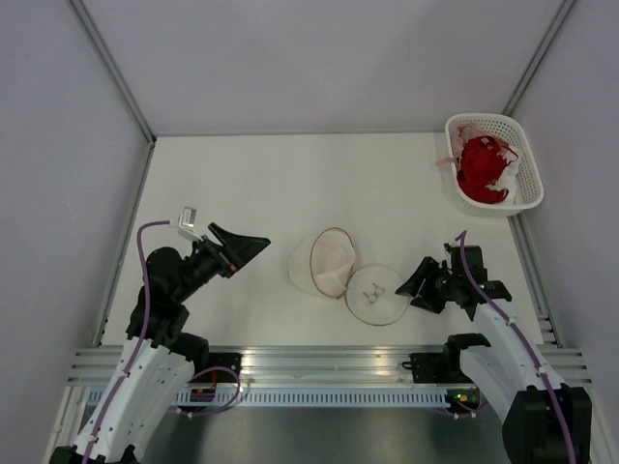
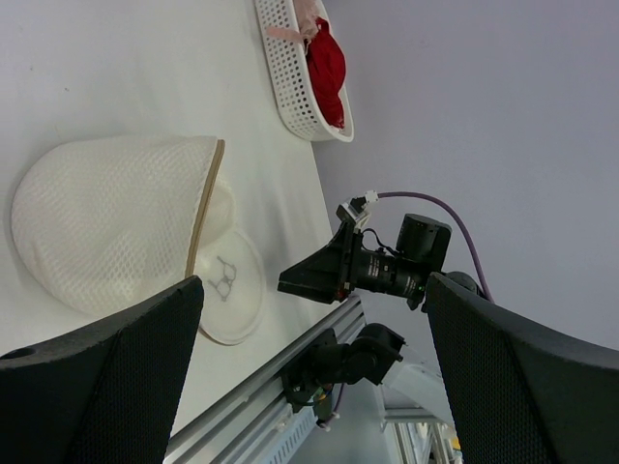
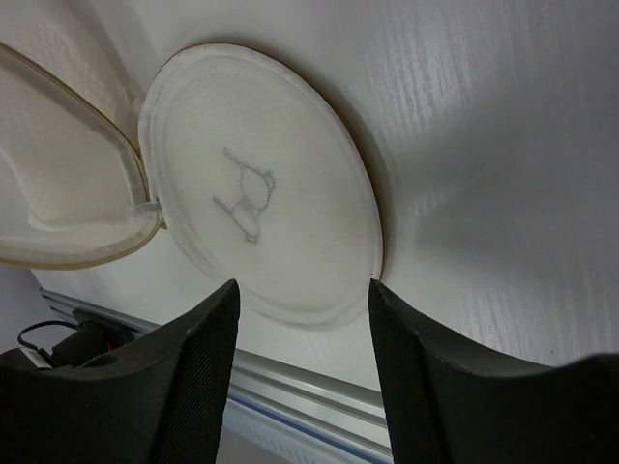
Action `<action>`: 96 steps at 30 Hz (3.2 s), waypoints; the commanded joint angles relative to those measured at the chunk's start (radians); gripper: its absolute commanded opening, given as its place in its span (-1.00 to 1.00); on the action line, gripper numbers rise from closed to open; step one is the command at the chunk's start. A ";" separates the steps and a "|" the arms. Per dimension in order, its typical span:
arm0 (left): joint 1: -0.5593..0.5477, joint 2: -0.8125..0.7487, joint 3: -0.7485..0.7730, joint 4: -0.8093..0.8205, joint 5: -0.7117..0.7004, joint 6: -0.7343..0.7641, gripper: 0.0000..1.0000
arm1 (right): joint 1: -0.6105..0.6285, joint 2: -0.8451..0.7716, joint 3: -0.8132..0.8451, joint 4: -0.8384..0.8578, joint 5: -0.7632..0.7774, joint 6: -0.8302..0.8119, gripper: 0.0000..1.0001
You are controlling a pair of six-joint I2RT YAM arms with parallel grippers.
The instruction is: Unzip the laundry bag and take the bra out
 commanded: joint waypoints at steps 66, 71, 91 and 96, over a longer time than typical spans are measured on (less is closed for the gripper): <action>0.006 -0.046 -0.040 -0.017 -0.022 0.000 0.99 | 0.056 0.414 0.715 0.196 -0.010 -0.156 -0.99; 0.006 -0.054 -0.054 -0.014 -0.020 -0.009 0.99 | 0.182 0.512 0.778 0.252 -0.053 -0.170 -0.99; 0.006 -0.101 -0.069 -0.029 -0.031 -0.029 0.99 | 0.467 0.799 0.782 0.584 -0.065 -0.028 -0.99; 0.006 -0.098 -0.070 -0.027 -0.032 -0.028 0.99 | 0.500 0.824 0.806 0.641 -0.156 -0.003 -0.31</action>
